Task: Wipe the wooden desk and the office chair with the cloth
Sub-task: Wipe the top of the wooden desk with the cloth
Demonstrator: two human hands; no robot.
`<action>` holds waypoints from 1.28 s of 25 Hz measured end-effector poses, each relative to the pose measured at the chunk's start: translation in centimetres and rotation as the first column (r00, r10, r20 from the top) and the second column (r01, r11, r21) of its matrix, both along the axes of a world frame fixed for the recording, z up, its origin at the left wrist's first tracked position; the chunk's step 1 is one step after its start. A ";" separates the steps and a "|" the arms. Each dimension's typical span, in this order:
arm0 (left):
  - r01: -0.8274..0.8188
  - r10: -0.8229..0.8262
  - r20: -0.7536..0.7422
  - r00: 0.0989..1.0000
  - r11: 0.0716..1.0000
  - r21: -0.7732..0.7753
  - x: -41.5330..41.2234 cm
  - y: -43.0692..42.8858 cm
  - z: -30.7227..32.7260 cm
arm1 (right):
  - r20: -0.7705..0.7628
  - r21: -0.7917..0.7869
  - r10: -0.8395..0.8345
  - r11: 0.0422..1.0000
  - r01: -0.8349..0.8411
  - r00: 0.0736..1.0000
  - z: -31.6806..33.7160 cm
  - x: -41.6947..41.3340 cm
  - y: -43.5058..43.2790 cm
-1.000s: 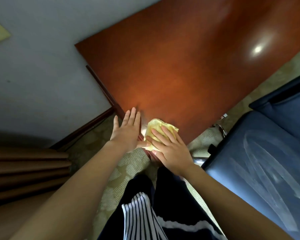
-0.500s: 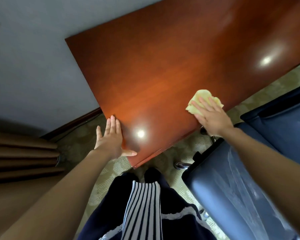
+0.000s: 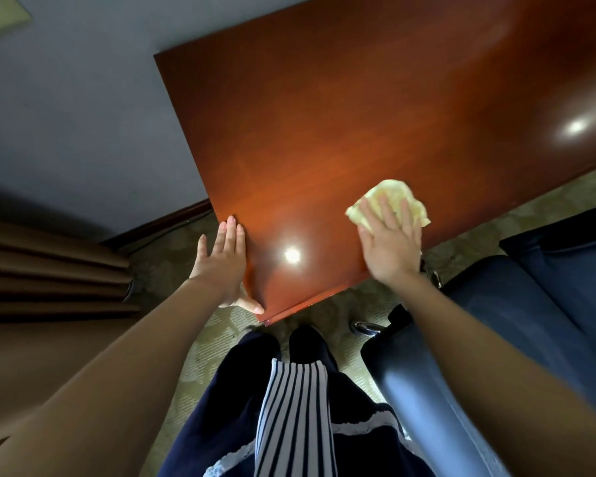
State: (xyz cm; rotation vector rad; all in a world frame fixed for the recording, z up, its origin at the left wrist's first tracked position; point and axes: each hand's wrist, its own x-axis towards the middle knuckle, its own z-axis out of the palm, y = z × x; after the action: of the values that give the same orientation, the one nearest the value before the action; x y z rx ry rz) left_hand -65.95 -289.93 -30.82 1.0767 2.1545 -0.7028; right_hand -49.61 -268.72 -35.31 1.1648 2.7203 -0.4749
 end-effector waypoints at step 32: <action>0.028 -0.030 -0.113 0.993 0.999 -0.015 0.5 0.1 -0.3 | 0.170 -0.149 -0.010 0.988 0.036 0.985 1.0 -7.4 5.6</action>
State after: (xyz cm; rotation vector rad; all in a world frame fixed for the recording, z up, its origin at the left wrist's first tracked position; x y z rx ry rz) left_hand -65.44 -289.83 -31.08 1.0866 2.2305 -0.8085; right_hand -56.96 -263.15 -34.30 1.1429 2.4829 -0.5488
